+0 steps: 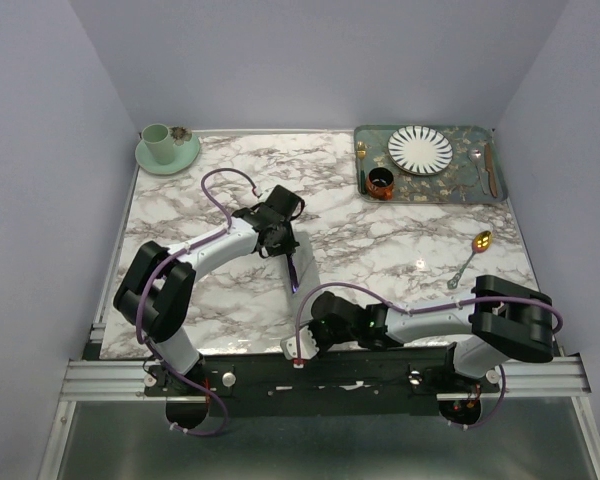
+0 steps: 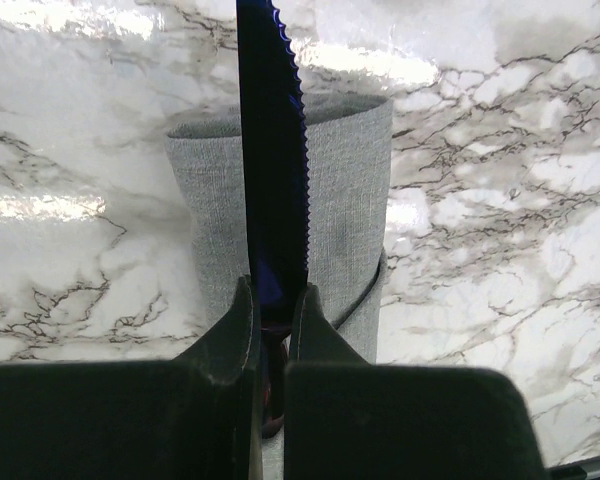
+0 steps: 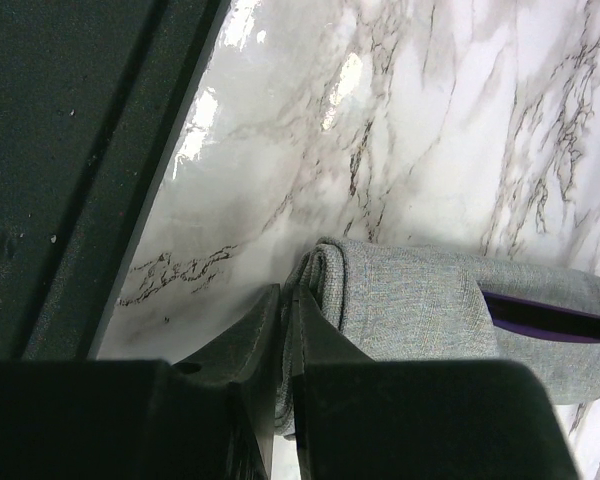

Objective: Fold the napkin into a case and place the utensils inside
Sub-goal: Insert the knife into the folded napkin.

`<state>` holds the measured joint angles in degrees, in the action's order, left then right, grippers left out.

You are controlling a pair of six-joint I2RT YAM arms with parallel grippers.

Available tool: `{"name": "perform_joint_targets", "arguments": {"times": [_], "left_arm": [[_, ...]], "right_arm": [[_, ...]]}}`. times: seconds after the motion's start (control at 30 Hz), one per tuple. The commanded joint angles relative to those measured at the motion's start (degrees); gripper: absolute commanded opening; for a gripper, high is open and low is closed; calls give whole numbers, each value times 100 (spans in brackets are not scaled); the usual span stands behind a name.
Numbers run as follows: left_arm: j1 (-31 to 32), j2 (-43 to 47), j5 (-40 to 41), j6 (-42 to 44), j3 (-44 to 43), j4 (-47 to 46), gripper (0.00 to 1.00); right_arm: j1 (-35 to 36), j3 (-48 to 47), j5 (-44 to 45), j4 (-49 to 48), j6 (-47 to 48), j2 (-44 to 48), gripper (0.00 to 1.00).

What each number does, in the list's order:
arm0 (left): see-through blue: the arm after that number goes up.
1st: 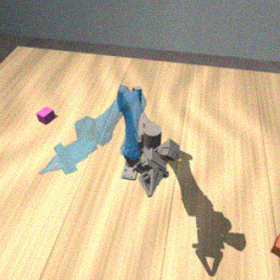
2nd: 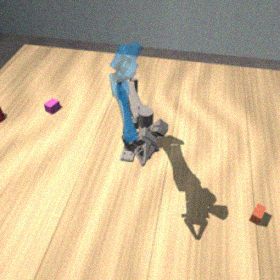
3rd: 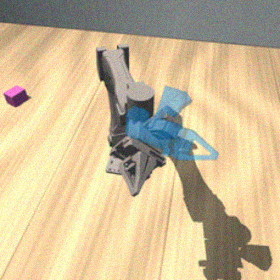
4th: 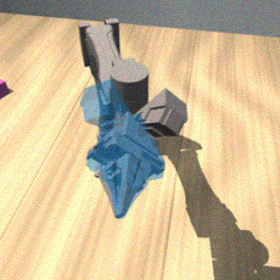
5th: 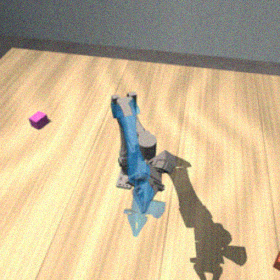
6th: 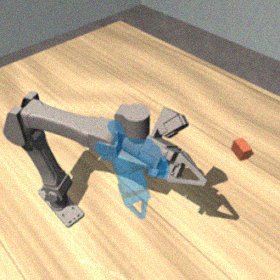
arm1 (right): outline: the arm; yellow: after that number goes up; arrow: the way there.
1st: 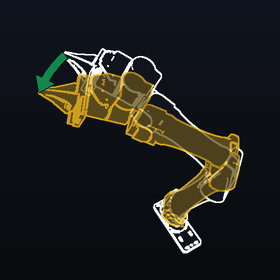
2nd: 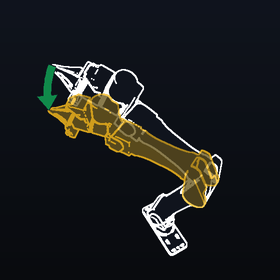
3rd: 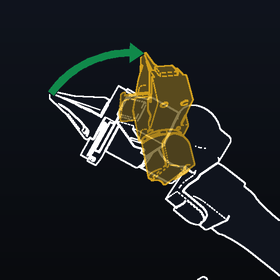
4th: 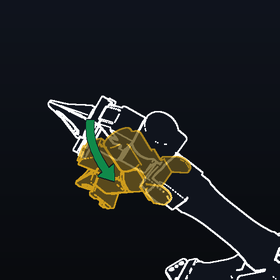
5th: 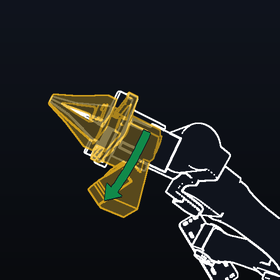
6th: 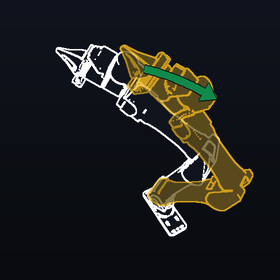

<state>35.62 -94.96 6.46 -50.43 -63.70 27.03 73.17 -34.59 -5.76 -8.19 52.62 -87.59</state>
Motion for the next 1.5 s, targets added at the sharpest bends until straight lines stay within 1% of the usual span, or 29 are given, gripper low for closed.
{"name": "perform_joint_targets", "arguments": {"times": [0.0,0.13,0.27,0.47,0.77,1.3,1.33,1.47], "left_arm": [[-11,-49,312,78,-143,-136,0],[15,-102,207,113,-99,-101,0],[51,-14,102,78,173,-92,0],[51,-49,-364,-133,481,-136,0],[51,65,-593,-203,411,-58,0],[60,-5,-637,-318,332,312,0],[68,3,-785,-318,332,329,0],[103,4,-830,-283,332,365,0]], "right_arm": [[66,31,13,-122,64,41,17],[66,-30,75,-122,55,-56,17],[66,-92,136,-122,29,-109,16],[75,-144,242,-113,-24,-223,14],[66,-197,295,-122,-103,-285,14],[75,-162,453,-236,-156,-329,14],[66,-162,462,-245,-164,-329,14],[66,-180,488,-262,-156,-364,14]]}}
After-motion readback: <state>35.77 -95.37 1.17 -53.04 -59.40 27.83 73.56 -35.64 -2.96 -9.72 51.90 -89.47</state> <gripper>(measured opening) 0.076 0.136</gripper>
